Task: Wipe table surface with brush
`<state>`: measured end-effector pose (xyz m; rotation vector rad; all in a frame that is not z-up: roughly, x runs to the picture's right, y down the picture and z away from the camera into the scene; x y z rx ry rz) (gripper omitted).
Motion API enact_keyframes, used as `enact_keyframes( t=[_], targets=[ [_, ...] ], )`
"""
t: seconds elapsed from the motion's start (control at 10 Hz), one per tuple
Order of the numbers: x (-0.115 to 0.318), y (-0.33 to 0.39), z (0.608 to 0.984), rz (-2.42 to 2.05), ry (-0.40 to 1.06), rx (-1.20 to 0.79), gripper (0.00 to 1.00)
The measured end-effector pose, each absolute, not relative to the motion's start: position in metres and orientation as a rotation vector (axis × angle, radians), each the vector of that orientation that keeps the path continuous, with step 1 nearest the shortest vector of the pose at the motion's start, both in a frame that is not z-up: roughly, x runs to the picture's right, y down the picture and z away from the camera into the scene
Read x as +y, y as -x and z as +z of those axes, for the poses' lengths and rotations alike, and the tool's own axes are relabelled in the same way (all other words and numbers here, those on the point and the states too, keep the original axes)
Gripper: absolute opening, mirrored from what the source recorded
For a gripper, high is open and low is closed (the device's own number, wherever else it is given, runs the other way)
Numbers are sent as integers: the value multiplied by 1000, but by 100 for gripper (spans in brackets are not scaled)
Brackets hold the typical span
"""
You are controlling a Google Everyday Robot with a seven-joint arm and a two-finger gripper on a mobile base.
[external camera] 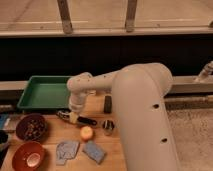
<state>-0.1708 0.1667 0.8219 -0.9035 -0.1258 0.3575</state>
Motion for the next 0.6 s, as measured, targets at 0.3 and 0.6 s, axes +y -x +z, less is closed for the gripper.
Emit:
enact_keyframes(
  t=[0.3, 0.6],
  targets=[
    [166, 143, 816, 389, 871, -109, 0],
    [176, 120, 810, 382, 882, -86, 0]
  ],
)
